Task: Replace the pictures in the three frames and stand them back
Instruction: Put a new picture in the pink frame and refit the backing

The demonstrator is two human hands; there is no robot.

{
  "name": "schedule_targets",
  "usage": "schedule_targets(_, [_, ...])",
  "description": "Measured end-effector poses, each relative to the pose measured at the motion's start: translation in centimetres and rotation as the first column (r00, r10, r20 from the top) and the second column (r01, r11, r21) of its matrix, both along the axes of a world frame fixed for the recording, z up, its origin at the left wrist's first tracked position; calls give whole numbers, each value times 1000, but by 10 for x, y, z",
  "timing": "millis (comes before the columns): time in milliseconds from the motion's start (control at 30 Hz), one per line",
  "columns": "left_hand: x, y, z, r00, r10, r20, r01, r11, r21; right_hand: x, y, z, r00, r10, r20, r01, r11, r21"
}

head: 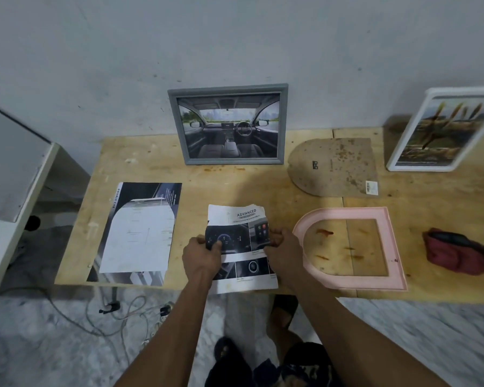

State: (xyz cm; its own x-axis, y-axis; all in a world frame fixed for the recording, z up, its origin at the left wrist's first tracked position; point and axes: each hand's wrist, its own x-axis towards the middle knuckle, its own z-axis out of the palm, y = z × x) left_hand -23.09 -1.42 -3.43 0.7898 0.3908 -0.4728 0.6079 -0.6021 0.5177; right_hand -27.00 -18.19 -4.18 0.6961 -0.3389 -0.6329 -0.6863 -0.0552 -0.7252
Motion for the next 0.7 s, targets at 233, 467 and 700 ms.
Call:
schedule_targets(233, [-7,10,19,992,-115,60,118,991,-60,-14,2,40,991,-75,107,66,994,88])
schedule_targets(467, [-8,23,41,995,43,85,-7,922,-387,-36,0,69,966,-222,129,185,951,247])
schedule_targets(700, [-6,-11,71,995,86,-55,-99,678,-728,-66,-47,91,872,-465,156,395,854,339])
